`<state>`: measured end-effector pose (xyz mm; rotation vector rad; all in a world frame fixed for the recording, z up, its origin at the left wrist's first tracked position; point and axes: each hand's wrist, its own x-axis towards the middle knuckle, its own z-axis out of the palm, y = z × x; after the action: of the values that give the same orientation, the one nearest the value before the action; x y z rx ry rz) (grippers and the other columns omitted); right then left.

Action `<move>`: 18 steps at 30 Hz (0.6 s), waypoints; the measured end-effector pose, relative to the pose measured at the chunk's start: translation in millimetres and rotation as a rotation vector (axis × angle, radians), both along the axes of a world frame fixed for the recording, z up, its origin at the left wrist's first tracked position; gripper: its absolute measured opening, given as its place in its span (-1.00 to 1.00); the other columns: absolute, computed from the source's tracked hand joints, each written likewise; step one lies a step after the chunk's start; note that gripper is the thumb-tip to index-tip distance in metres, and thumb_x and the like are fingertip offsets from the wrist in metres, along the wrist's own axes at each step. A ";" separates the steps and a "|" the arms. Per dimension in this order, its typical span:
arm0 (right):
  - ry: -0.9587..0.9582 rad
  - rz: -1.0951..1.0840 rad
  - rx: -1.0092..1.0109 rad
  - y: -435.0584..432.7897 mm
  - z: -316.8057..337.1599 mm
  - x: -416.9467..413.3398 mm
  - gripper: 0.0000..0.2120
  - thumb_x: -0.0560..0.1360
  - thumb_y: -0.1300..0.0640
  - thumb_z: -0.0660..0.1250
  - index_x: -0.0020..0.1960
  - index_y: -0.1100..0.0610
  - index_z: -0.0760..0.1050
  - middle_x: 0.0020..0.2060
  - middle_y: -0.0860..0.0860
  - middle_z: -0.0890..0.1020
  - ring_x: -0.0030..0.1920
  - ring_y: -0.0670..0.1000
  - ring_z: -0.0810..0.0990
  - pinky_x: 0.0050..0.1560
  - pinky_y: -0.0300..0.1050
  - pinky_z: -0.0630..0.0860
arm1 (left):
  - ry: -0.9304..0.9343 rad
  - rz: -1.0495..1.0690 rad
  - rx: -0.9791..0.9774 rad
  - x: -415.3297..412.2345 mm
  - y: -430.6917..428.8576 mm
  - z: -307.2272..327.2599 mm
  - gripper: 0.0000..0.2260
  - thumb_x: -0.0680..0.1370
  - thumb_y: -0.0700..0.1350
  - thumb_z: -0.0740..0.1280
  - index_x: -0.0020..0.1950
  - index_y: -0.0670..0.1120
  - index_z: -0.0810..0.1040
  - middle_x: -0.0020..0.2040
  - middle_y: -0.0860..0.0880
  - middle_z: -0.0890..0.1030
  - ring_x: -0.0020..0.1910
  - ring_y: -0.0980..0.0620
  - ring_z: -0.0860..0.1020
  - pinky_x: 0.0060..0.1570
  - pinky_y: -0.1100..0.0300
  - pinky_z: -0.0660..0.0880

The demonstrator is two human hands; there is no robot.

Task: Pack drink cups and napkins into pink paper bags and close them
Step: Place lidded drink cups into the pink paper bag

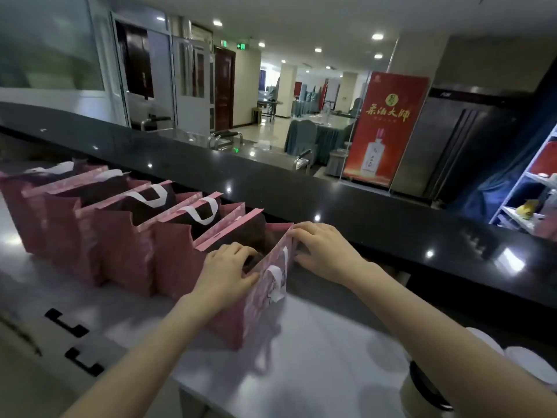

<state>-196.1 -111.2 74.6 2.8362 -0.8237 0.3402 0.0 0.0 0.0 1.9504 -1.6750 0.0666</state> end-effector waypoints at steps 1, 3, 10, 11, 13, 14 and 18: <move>0.024 0.002 0.012 -7.2 -4.2 13.2 -0.56 0.53 0.06 0.27 0.40 0.01 0.38 0.39 -0.06 0.40 0.34 0.03 0.40 0.39 -0.06 0.21 | 0.004 -0.028 -0.003 6.2 -6.3 -3.9 -0.64 0.47 0.09 0.37 0.25 0.08 0.51 0.15 0.10 0.54 0.19 0.05 0.46 0.26 0.02 0.36; 0.052 0.006 0.014 -21.2 -14.6 34.7 -0.55 0.52 0.08 0.28 0.41 0.00 0.37 0.38 -0.06 0.41 0.37 0.02 0.36 0.41 -0.06 0.15 | -0.011 -0.050 0.007 13.6 -17.3 -10.4 -0.67 0.48 0.10 0.35 0.23 0.09 0.52 0.13 0.12 0.54 0.18 0.07 0.45 0.32 0.02 0.28; 0.302 0.056 -0.129 -49.4 -53.1 65.0 -0.64 0.49 0.20 0.29 0.28 0.06 0.45 0.28 0.03 0.47 0.45 0.10 0.25 0.53 0.09 -0.09 | -0.073 -0.176 -0.051 20.1 -19.6 -23.0 -0.89 0.48 -0.03 0.42 -0.01 0.05 0.66 -0.06 0.13 0.62 0.01 0.07 0.54 0.31 0.03 0.27; 0.310 0.073 -0.147 -52.0 -56.8 64.5 -0.69 0.48 0.22 0.29 0.22 0.09 0.47 0.21 0.04 0.51 0.42 0.11 0.30 0.53 0.09 -0.09 | -0.072 -0.199 -0.063 20.4 -17.3 -23.3 -0.91 0.45 -0.06 0.46 -0.06 0.04 0.67 -0.10 0.13 0.63 -0.04 0.05 0.56 0.25 0.00 0.32; 0.287 0.101 -0.148 -54.4 -62.1 59.7 -0.72 0.46 0.29 0.28 0.16 0.11 0.47 0.06 0.04 0.58 0.30 0.11 0.44 0.53 0.08 -0.03 | -0.080 -0.241 -0.074 20.6 -13.4 -24.2 -0.90 0.39 -0.09 0.53 -0.13 0.03 0.68 -0.16 0.13 0.63 -0.10 0.04 0.58 0.15 -0.01 0.39; 0.286 0.113 -0.148 -54.4 -63.5 55.9 -0.70 0.46 0.31 0.28 0.16 0.11 0.46 -0.01 0.03 0.60 0.21 0.10 0.50 0.53 0.08 0.01 | -0.079 -0.259 -0.069 20.2 -11.5 -23.9 -0.90 0.38 -0.09 0.54 -0.14 0.04 0.69 -0.18 0.13 0.64 -0.12 0.04 0.59 0.13 -0.01 0.40; 0.280 0.136 -0.079 -47.3 -64.7 27.7 -0.85 0.47 0.27 0.29 0.01 0.10 0.46 -0.16 -0.01 0.58 -0.07 0.09 0.57 0.34 -0.02 0.30 | -0.118 -0.306 -0.043 13.9 -8.5 -23.0 -0.88 0.36 -0.06 0.57 -0.14 0.06 0.70 -0.19 0.13 0.65 -0.12 0.04 0.61 0.18 -0.03 0.39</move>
<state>-168.4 -158.5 10.0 2.7839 -0.5512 -0.0092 13.9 -8.5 -23.0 1.6668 -2.0139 0.1026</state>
